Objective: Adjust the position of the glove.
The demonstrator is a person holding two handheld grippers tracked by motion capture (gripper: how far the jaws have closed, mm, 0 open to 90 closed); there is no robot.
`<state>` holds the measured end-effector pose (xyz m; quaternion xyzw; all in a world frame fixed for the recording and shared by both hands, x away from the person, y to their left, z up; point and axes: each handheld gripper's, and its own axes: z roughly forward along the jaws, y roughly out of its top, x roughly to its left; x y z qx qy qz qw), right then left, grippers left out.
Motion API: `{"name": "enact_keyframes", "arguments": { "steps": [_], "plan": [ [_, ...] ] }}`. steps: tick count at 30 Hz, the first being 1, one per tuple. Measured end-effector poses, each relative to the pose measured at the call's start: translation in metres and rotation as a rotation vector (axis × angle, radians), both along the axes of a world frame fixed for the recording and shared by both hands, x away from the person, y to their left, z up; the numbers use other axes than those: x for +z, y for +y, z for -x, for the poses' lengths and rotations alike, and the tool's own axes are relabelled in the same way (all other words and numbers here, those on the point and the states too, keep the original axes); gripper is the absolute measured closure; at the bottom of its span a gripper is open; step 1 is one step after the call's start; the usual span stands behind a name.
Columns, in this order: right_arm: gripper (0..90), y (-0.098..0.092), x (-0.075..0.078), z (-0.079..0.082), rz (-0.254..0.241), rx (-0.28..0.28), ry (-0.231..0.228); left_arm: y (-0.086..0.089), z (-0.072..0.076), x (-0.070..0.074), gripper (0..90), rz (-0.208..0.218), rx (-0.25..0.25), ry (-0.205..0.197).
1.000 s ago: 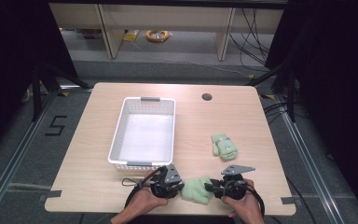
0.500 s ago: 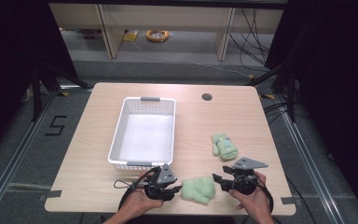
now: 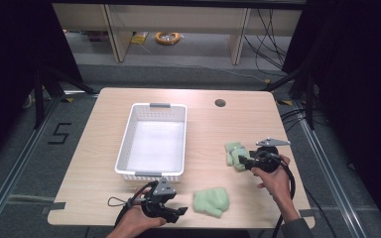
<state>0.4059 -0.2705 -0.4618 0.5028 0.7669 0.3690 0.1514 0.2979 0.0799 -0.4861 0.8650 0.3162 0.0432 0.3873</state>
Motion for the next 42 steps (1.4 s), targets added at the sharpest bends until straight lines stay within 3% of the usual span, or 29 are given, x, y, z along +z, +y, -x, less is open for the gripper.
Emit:
{"name": "enact_keyframes", "arguments": {
  "steps": [1, 2, 4, 6, 8, 9, 15, 19, 21, 22, 24, 25, 26, 30, 31, 32, 34, 36, 39, 41, 42],
  "plan": [
    [47.8, -0.002, 0.000, -0.003, 0.018, 0.009, 0.005, 0.001, 0.003, -0.001, 34.1, 0.019, 0.033, 0.012],
    [48.2, -0.002, -0.002, -0.009, 0.036, 0.004, -0.005, 0.004, 0.004, -0.001, 33.3, 0.015, 0.031, 0.013],
    [49.8, 0.001, -0.003, -0.014, 0.020, -0.026, 0.032, 0.007, 0.005, -0.001, 32.6, 0.015, 0.040, 0.004],
    [50.3, 0.000, -0.006, -0.018, 0.018, -0.012, 0.005, 0.009, 0.006, -0.001, 32.3, 0.028, 0.049, 0.012],
    [50.9, 0.003, -0.011, -0.025, 0.003, -0.047, 0.058, 0.011, 0.008, -0.002, 32.3, 0.036, 0.045, 0.007],
    [51.3, 0.004, -0.011, -0.026, 0.011, -0.053, 0.064, 0.012, 0.008, -0.002, 32.3, 0.017, 0.045, -0.001],
    [53.6, 0.007, -0.019, -0.036, 0.011, -0.065, 0.057, 0.009, 0.007, -0.007, 32.3, 0.006, 0.050, -0.005],
    [56.8, 0.007, -0.024, -0.041, 0.053, -0.083, 0.092, 0.009, 0.007, -0.009, 32.6, 0.004, 0.052, 0.000],
    [57.7, 0.007, -0.028, -0.043, 0.057, -0.071, 0.085, 0.010, 0.007, -0.009, 32.7, -0.006, 0.050, -0.009],
    [59.2, 0.008, -0.031, -0.042, 0.069, -0.069, 0.105, 0.010, 0.007, -0.007, 32.7, 0.002, 0.049, -0.015],
    [61.1, 0.010, -0.031, -0.042, 0.081, -0.072, 0.097, 0.010, 0.006, -0.007, 32.8, 0.014, 0.051, -0.021],
    [62.5, 0.009, -0.031, -0.041, 0.089, -0.049, 0.110, 0.010, 0.006, -0.007, 32.9, 0.014, 0.051, -0.021],
    [64.3, 0.009, -0.034, -0.042, 0.107, -0.053, 0.080, 0.010, 0.006, -0.007, 32.9, 0.019, 0.061, -0.012],
    [70.3, 0.004, -0.035, -0.045, 0.137, -0.016, 0.064, 0.010, 0.006, -0.011, 33.1, 0.009, 0.065, -0.007],
    [73.5, 0.005, -0.035, -0.044, 0.131, -0.021, 0.070, 0.009, 0.007, -0.011, 33.2, 0.020, 0.059, 0.012],
    [78.7, 0.003, -0.037, -0.044, 0.101, 0.003, 0.052, 0.009, 0.007, -0.011, 33.4, 0.015, 0.050, 0.002],
    [81.9, 0.000, -0.039, -0.044, 0.086, 0.019, 0.036, 0.008, 0.007, -0.012, 33.4, 0.011, 0.039, 0.002],
    [82.9, 0.001, -0.038, -0.042, 0.068, 0.000, 0.052, 0.007, 0.007, -0.012, 33.5, 0.011, 0.035, 0.004],
    [85.6, -0.003, -0.038, -0.043, 0.078, 0.047, 0.006, 0.008, 0.007, -0.012, 33.6, 0.013, 0.036, 0.005],
    [86.5, -0.002, -0.032, -0.040, 0.066, 0.048, 0.027, 0.012, 0.006, -0.013, 33.7, 0.020, 0.057, 0.012],
    [86.9, -0.003, -0.031, -0.041, 0.082, 0.072, -0.021, 0.012, 0.006, -0.014, 33.7, 0.033, 0.058, 0.018]
  ]
}}
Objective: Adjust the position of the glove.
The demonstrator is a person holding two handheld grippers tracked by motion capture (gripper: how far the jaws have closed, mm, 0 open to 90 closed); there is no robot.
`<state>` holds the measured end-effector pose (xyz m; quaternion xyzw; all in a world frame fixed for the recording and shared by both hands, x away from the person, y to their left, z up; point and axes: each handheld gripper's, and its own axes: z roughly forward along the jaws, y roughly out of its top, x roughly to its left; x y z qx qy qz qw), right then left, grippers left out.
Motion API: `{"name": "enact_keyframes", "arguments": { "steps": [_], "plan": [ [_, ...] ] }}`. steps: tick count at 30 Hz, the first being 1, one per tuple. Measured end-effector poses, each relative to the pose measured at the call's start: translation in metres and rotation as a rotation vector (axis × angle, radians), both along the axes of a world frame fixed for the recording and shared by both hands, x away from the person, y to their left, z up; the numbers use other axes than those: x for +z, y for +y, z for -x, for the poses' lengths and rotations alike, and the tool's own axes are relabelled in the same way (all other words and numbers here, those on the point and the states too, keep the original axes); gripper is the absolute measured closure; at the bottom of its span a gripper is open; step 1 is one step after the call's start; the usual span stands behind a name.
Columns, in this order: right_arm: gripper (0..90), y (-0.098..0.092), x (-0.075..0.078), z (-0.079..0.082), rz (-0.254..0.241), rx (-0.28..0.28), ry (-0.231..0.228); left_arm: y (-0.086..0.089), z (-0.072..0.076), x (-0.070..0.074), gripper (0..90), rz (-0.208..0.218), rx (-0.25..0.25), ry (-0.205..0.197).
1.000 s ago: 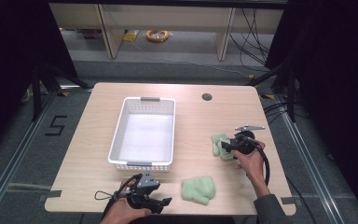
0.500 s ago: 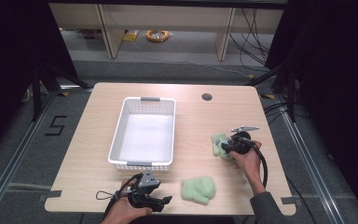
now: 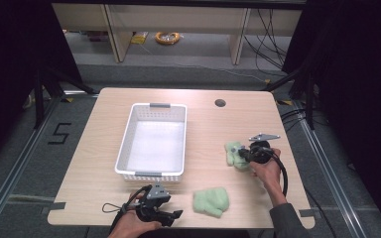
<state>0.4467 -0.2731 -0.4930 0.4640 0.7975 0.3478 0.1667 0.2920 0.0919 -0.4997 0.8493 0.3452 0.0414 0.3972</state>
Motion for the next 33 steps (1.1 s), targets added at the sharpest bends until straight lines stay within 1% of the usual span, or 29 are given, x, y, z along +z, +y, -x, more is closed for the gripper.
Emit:
{"name": "enact_keyframes", "arguments": {
  "steps": [1, 2, 3, 4, 5, 6, 7, 8, 9, 10, 12, 14, 15, 16, 17, 18, 19, 20, 21, 22, 23, 24, 26, 27, 28, 30, 31, 32, 33],
  "plan": [
    [86.9, 0.002, 0.004, 0.003, -0.011, -0.009, 0.022, 0.000, 0.000, 0.000, 33.7, 0.000, 0.000, 0.000],
    [87.0, 0.003, 0.009, 0.007, -0.027, 0.000, 0.019, 0.002, -0.001, -0.001, 33.7, -0.004, 0.014, 0.014],
    [87.0, 0.003, 0.009, 0.007, -0.027, 0.000, 0.019, 0.002, -0.001, -0.001, 33.7, -0.004, 0.014, 0.014],
    [87.0, 0.002, 0.016, 0.011, -0.022, 0.056, -0.038, 0.002, -0.002, 0.000, 33.7, -0.011, 0.000, 0.003],
    [87.0, 0.003, 0.019, 0.013, -0.028, 0.064, -0.041, 0.002, -0.002, -0.001, 33.7, -0.011, 0.006, 0.000],
    [87.0, 0.005, 0.025, 0.019, -0.044, 0.070, -0.031, 0.001, -0.001, -0.001, 33.7, 0.003, 0.010, 0.016],
    [87.0, 0.005, 0.025, 0.019, -0.044, 0.070, -0.031, 0.001, -0.001, -0.001, 33.7, 0.003, 0.010, 0.016],
    [87.0, 0.006, 0.033, 0.026, -0.073, 0.105, -0.053, 0.002, -0.001, 0.000, 33.7, -0.013, 0.010, 0.001],
    [87.0, 0.006, 0.033, 0.026, -0.073, 0.105, -0.053, 0.002, -0.001, 0.000, 33.7, -0.013, 0.010, 0.001],
    [87.0, 0.006, 0.036, 0.028, -0.069, 0.118, -0.067, 0.002, -0.001, 0.000, 33.7, 0.006, 0.012, 0.005],
    [87.0, 0.008, 0.049, 0.041, -0.072, 0.169, -0.086, 0.005, -0.002, 0.001, 33.6, -0.005, 0.012, 0.005],
    [87.0, 0.009, 0.051, 0.045, -0.075, 0.182, -0.092, 0.005, -0.002, 0.001, 33.6, 0.001, 0.018, 0.001],
    [87.0, 0.011, 0.055, 0.053, -0.091, 0.199, -0.089, 0.005, -0.002, 0.001, 33.6, 0.006, 0.026, 0.009],
    [87.0, 0.014, 0.058, 0.061, -0.107, 0.223, -0.087, 0.006, -0.003, 0.002, 33.7, 0.002, 0.021, 0.002],
    [87.0, 0.015, 0.058, 0.064, -0.110, 0.242, -0.081, 0.006, -0.003, 0.002, 33.7, 0.002, 0.021, 0.002],
    [87.0, 0.015, 0.058, 0.064, -0.110, 0.242, -0.081, 0.006, -0.003, 0.002, 33.7, 0.003, 0.027, 0.000],
    [87.0, 0.020, 0.057, 0.075, -0.133, 0.274, -0.066, 0.006, -0.003, 0.002, 33.7, 0.006, 0.029, 0.001],
    [86.9, 0.021, 0.057, 0.078, -0.131, 0.296, -0.070, 0.006, -0.002, 0.001, 33.6, 0.019, 0.036, 0.010],
    [86.9, 0.021, 0.057, 0.078, -0.131, 0.296, -0.070, 0.006, -0.002, 0.001, 33.6, 0.019, 0.036, 0.010],
    [87.0, 0.025, 0.056, 0.086, -0.140, 0.338, -0.076, 0.005, -0.002, 0.002, 33.5, 0.032, 0.048, 0.010],
    [86.9, 0.028, 0.056, 0.092, -0.154, 0.324, -0.046, 0.006, -0.002, 0.003, 33.5, 0.025, 0.039, -0.003],
    [86.9, 0.030, 0.056, 0.097, -0.152, 0.354, -0.041, 0.005, -0.002, 0.004, 33.6, 0.030, 0.044, 0.006],
    [87.0, 0.033, 0.055, 0.102, -0.158, 0.365, -0.039, 0.005, -0.002, 0.006, 33.6, 0.029, 0.034, -0.006],
    [86.9, 0.037, 0.053, 0.109, -0.151, 0.418, -0.055, 0.002, -0.001, 0.008, 34.0, 0.050, 0.044, -0.007],
    [86.9, 0.037, 0.053, 0.109, -0.151, 0.418, -0.055, 0.002, -0.001, 0.008, 34.6, 0.050, 0.044, -0.007],
    [86.9, 0.045, 0.051, 0.121, -0.155, 0.457, -0.045, -0.002, -0.001, 0.013, 36.5, 0.068, 0.031, -0.029],
    [86.9, 0.045, 0.051, 0.121, -0.155, 0.457, -0.045, -0.003, -0.001, 0.015, 36.5, 0.070, 0.023, -0.036],
    [86.9, 0.047, 0.051, 0.124, -0.153, 0.470, -0.040, -0.007, -0.001, 0.018, 36.7, 0.096, 0.030, -0.033],
    [86.9, 0.050, 0.049, 0.126, -0.154, 0.492, -0.040, -0.008, -0.001, 0.021, 37.5, 0.099, 0.021, -0.038]
  ]
}}
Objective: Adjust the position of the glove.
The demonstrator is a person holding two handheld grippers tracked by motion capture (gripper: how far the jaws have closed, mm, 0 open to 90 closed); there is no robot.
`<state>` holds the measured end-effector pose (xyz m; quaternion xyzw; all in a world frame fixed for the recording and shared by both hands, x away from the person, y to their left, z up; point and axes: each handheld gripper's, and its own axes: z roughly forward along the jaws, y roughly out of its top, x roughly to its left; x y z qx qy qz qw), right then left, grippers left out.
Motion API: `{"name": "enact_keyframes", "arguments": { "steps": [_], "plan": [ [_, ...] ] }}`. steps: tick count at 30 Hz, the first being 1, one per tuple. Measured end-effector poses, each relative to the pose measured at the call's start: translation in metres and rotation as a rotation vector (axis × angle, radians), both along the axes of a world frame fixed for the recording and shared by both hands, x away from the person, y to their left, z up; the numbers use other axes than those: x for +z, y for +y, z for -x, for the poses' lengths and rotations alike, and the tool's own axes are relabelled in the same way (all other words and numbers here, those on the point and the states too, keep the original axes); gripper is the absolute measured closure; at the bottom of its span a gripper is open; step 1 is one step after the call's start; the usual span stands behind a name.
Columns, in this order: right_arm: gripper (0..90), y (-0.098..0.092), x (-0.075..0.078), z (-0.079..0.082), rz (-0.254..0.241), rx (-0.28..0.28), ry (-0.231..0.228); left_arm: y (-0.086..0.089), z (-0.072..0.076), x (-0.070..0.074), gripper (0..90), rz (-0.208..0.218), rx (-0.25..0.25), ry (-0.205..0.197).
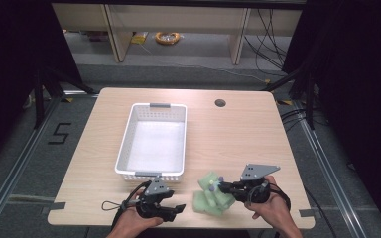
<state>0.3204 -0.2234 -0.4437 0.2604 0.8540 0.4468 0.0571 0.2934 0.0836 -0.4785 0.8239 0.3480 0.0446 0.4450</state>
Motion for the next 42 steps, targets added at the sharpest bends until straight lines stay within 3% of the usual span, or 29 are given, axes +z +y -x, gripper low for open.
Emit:
{"name": "enact_keyframes", "arguments": {
  "steps": [1, 7, 14, 18, 19, 21, 26, 28, 29, 34, 37, 42],
  "plan": [
    [86.9, 0.003, -0.001, 0.003, -0.001, 0.020, 0.007, -0.004, -0.002, 0.004, 38.0, 0.003, -0.024, -0.020],
    [86.9, 0.009, -0.002, 0.011, 0.002, 0.059, 0.013, -0.027, -0.011, 0.014, 41.2, 0.010, -0.072, -0.048],
    [86.9, 0.012, -0.003, 0.015, 0.001, 0.085, 0.009, -0.039, -0.019, 0.012, 41.5, 0.039, -0.119, -0.029],
    [87.0, 0.016, -0.002, 0.015, 0.004, 0.111, -0.002, -0.043, -0.017, 0.009, 50.5, 0.009, -0.144, -0.026],
    [87.0, 0.017, -0.001, 0.017, 0.019, 0.101, 0.013, -0.044, -0.014, 0.009, 62.0, 0.010, -0.149, -0.029],
    [86.9, 0.017, -0.001, 0.013, 0.036, 0.121, -0.021, -0.045, -0.012, 0.009, 68.5, 0.012, -0.161, -0.025],
    [87.0, 0.016, 0.005, 0.007, 0.056, 0.105, -0.021, -0.046, -0.009, 0.012, 76.0, 0.027, -0.144, -0.009],
    [87.0, 0.016, 0.007, 0.002, 0.068, 0.127, -0.028, -0.047, -0.007, 0.013, 76.6, 0.027, -0.128, -0.006],
    [87.0, 0.018, 0.006, -0.001, 0.073, 0.132, -0.005, -0.047, -0.007, 0.010, 76.8, 0.052, -0.142, 0.041],
    [86.9, 0.020, -0.002, -0.008, 0.094, 0.168, 0.020, -0.049, -0.005, 0.003, 76.8, 0.029, -0.154, 0.065],
    [86.1, 0.020, -0.011, -0.017, 0.103, 0.196, 0.028, -0.048, -0.010, -0.007, 76.8, 0.021, -0.130, 0.086],
    [81.4, 0.020, -0.021, -0.024, 0.105, 0.188, 0.046, -0.047, -0.012, -0.015, 76.8, 0.031, -0.110, 0.126]
  ]
}}
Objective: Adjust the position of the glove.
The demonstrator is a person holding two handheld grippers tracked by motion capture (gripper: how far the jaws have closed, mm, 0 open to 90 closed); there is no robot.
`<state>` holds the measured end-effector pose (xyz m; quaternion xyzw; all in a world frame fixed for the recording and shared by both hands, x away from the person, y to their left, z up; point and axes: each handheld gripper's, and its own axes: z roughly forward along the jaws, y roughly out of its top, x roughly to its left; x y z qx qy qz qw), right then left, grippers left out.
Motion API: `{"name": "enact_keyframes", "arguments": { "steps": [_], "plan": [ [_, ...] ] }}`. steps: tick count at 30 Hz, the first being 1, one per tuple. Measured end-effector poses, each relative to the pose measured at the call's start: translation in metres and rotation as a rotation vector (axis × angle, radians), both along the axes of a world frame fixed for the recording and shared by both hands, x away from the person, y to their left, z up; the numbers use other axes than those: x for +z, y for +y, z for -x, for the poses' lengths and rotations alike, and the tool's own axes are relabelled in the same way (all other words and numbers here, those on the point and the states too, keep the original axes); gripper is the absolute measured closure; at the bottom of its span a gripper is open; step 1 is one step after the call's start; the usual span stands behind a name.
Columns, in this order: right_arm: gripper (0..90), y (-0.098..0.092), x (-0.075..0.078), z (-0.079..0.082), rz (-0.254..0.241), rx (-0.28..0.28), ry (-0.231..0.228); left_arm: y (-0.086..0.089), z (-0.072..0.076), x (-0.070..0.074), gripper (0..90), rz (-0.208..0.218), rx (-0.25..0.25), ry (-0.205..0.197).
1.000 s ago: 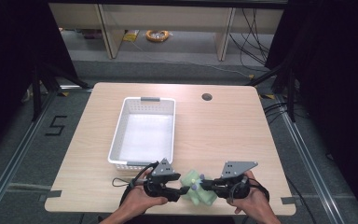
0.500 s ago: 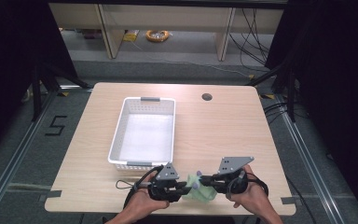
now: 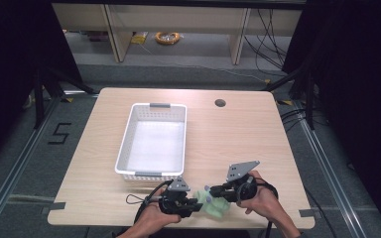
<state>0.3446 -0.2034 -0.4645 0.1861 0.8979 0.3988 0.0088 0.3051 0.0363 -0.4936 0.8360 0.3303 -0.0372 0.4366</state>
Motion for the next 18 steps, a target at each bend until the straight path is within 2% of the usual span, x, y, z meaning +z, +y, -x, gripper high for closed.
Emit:
{"name": "enact_keyframes", "arguments": {
  "steps": [1, 2, 3, 6, 7, 10, 11, 14, 15, 16, 17, 18],
  "plan": [
    [79.6, 0.000, -0.003, -0.001, 0.004, -0.002, 0.010, 0.000, 0.001, -0.002, 76.7, -0.014, -0.005, -0.005],
    [75.6, 0.000, -0.006, -0.003, 0.013, -0.028, 0.003, 0.000, 0.001, -0.004, 76.2, -0.010, -0.005, -0.001],
    [74.8, 0.000, -0.007, -0.003, 0.013, -0.036, 0.007, 0.001, 0.002, -0.007, 75.8, -0.016, -0.009, 0.017],
    [70.4, 0.000, -0.008, -0.002, 0.015, -0.041, 0.011, 0.002, 0.002, -0.010, 74.5, -0.016, -0.006, 0.026],
    [67.3, 0.001, -0.009, -0.001, 0.023, -0.062, 0.012, 0.003, 0.002, -0.011, 74.3, -0.017, 0.004, 0.038],
    [56.2, 0.002, -0.010, 0.000, 0.022, -0.084, 0.009, 0.003, 0.003, -0.013, 72.5, -0.021, -0.006, 0.037],
    [53.1, 0.001, -0.009, 0.000, 0.009, -0.115, 0.017, 0.003, 0.005, -0.014, 72.1, -0.037, -0.019, 0.025],
    [50.3, -0.003, -0.007, 0.001, -0.011, -0.147, 0.024, 0.002, 0.009, -0.015, 70.0, -0.046, -0.009, 0.024],
    [45.7, -0.010, -0.002, 0.005, -0.018, -0.179, 0.007, 0.003, 0.010, -0.014, 68.6, -0.049, -0.026, 0.011],
    [45.7, -0.010, -0.002, 0.005, -0.018, -0.179, 0.007, 0.003, 0.010, -0.014, 67.6, -0.049, -0.026, 0.011],
    [42.2, -0.019, 0.002, 0.009, -0.033, -0.258, 0.026, 0.003, 0.012, -0.012, 65.7, -0.047, -0.032, 0.011],
    [41.4, -0.021, 0.004, 0.013, -0.039, -0.300, 0.052, 0.003, 0.014, -0.011, 63.9, -0.039, -0.023, 0.017]
  ]
}}
